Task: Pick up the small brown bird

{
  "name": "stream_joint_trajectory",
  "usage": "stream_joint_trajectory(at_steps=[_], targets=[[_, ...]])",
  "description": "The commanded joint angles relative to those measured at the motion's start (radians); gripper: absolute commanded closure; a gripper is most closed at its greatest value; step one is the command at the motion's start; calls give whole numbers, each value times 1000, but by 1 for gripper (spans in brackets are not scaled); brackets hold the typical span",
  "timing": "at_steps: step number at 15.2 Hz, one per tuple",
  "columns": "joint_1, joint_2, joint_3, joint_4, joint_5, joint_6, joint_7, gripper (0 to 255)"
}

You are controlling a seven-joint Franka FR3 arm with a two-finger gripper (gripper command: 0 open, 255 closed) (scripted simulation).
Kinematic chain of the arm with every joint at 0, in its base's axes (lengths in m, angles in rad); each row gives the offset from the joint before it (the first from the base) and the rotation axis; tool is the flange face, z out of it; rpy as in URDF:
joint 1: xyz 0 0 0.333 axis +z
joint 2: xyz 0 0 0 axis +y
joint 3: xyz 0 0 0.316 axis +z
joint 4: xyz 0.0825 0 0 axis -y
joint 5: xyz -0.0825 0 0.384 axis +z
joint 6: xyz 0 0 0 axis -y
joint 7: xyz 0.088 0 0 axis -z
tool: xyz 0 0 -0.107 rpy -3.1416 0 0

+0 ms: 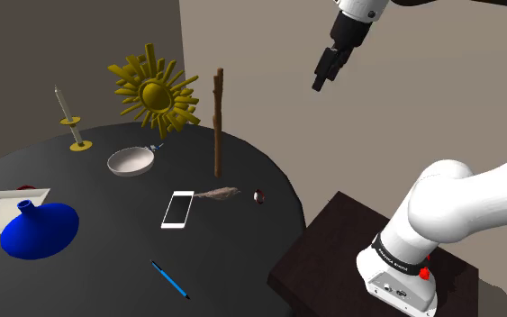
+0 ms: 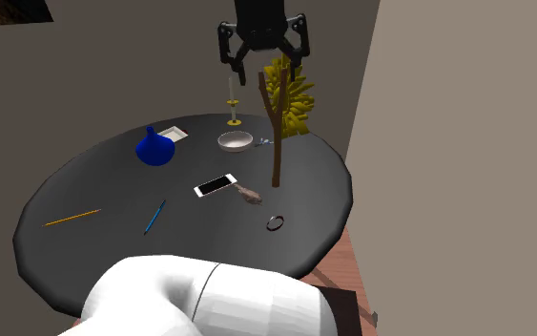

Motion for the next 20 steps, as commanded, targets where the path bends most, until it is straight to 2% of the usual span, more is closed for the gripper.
stream_joint_trajectory(at_steps=[1, 10, 20], targets=[[0, 0, 0, 0, 0, 0, 0, 0], [41, 229, -35, -74, 11, 254, -106, 0], [84, 560, -55, -43, 44, 497, -235, 0]])
